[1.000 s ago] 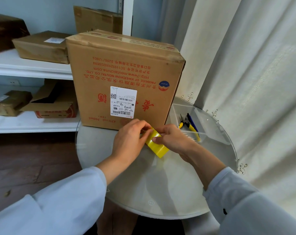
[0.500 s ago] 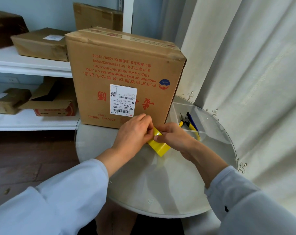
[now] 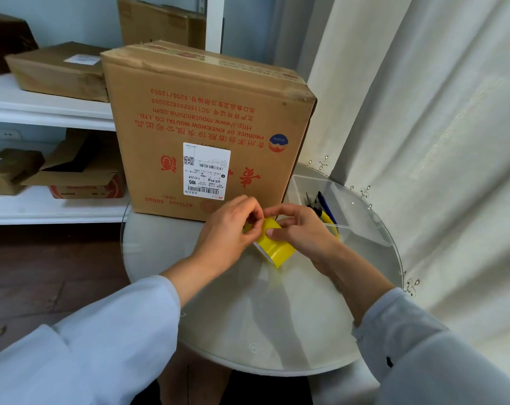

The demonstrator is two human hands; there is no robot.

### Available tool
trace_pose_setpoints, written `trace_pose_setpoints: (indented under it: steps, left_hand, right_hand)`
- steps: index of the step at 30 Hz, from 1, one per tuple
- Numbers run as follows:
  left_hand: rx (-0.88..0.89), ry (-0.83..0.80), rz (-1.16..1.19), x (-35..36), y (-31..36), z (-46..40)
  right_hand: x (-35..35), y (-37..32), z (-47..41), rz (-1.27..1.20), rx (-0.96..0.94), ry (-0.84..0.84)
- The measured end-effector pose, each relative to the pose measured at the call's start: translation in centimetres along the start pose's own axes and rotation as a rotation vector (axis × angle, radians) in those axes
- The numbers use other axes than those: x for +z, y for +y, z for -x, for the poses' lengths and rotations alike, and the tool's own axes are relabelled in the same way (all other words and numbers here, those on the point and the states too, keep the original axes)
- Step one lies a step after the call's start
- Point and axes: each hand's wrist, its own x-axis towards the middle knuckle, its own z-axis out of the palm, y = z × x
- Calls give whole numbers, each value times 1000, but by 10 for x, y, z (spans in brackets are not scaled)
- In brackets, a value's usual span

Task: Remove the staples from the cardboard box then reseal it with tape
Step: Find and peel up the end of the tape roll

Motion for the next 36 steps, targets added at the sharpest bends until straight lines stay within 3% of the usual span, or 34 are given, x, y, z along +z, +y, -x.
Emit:
trace_pose_setpoints:
  steps: [8, 16, 21, 27, 36]
  left_hand:
    - [-60, 3, 17, 1, 6, 3]
    - [-438, -266, 345, -17, 7, -14]
    - [-678, -179, 669, -27, 8, -16]
    - [-335, -237, 193, -13, 5, -10]
    - [-212, -77, 76, -1, 13, -6]
  right_hand:
    - [-3, -2, 1, -14, 32, -9]
    - [-3, -6, 4, -8, 35, 1]
    - [-3, -4, 2, -56, 60, 75]
    - [-3, -1, 4, -150, 74, 85]
    - [-9, 9, 9, -191, 67, 97]
